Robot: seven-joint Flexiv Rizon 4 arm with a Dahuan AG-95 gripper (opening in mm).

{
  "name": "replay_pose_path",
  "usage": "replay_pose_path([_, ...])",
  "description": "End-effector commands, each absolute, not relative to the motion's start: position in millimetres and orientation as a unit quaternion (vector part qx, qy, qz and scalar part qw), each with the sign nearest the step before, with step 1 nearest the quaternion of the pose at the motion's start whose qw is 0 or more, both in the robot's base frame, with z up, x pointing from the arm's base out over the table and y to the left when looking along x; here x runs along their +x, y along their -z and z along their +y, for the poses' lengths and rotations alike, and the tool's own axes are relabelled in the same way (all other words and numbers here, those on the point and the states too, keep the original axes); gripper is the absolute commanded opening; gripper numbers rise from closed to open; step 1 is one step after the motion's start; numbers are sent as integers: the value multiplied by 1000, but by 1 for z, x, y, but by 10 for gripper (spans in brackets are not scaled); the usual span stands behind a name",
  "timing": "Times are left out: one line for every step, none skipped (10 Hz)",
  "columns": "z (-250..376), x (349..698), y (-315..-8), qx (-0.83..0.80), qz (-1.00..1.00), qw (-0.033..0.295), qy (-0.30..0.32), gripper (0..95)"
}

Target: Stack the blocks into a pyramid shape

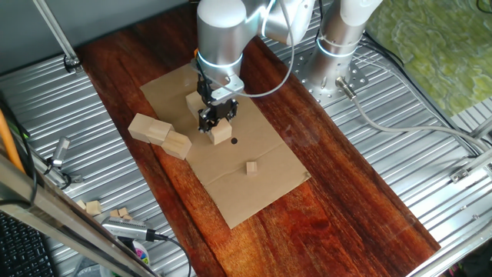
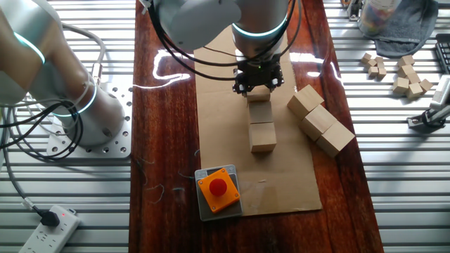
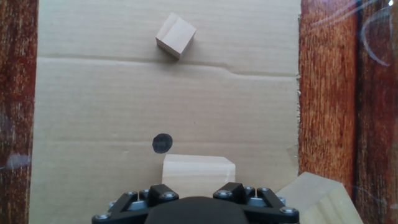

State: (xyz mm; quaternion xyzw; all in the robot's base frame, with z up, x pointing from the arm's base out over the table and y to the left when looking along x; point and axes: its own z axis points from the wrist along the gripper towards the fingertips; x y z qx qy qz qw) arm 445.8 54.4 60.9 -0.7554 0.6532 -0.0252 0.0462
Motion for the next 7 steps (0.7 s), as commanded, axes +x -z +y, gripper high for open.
replay_pose_path([54, 446, -62, -756, 653, 46, 27, 0])
replay_pose_path([54, 446, -61, -756, 652, 47, 27, 0])
replay_pose_path([54, 446, -60, -756, 652, 47, 29, 0])
replay_pose_path([53, 446, -59, -756, 653, 47, 29, 0])
replay_pose_path([53, 446, -58, -754, 654, 48, 29, 0])
replay_pose_path([52, 446, -57, -753, 655, 49, 28, 0])
replay_pose_path([52, 446, -56, -753, 655, 50, 28, 0])
